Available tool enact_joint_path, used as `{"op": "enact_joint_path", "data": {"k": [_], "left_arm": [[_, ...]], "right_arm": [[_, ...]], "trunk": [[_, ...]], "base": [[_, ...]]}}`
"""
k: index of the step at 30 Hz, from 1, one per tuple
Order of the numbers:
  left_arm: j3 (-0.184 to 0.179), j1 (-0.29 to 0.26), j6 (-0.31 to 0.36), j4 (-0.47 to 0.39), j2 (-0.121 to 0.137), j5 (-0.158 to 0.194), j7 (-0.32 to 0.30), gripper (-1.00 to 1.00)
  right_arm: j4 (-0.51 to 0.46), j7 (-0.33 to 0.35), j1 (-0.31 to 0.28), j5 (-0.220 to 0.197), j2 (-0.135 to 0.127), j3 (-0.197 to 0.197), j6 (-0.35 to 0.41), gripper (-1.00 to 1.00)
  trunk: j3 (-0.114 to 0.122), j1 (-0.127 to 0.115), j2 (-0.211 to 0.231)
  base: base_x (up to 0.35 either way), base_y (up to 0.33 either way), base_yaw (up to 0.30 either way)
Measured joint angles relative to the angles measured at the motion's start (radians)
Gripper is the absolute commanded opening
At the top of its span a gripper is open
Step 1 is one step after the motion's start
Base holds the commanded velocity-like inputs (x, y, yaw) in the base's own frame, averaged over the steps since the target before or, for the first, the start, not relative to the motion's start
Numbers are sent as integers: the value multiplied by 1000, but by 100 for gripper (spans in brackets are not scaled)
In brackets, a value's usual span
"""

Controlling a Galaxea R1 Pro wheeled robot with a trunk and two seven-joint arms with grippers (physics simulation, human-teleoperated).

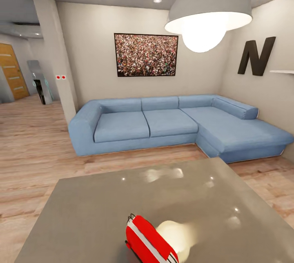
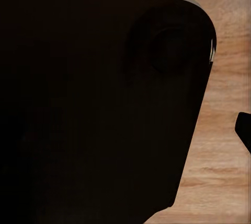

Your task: Turn on the radio receiver that's on the table in the living room.

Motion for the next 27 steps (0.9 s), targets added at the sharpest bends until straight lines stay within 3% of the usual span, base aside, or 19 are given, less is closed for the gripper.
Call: {"op": "enact_joint_path", "data": {"k": [10, 27], "left_arm": [[0, 0, -1, 0, 1, 1, 0, 100], [1, 0, -1, 0, 1, 2, 1, 100]], "right_arm": [[0, 0, 0, 0, 0, 1, 0, 100], [0, -1, 0, 0, 0, 0, -1, 100]], "trunk": [[0, 0, 0], [0, 0, 0]], "base": [[0, -231, 15], [0, -6, 257]]}}
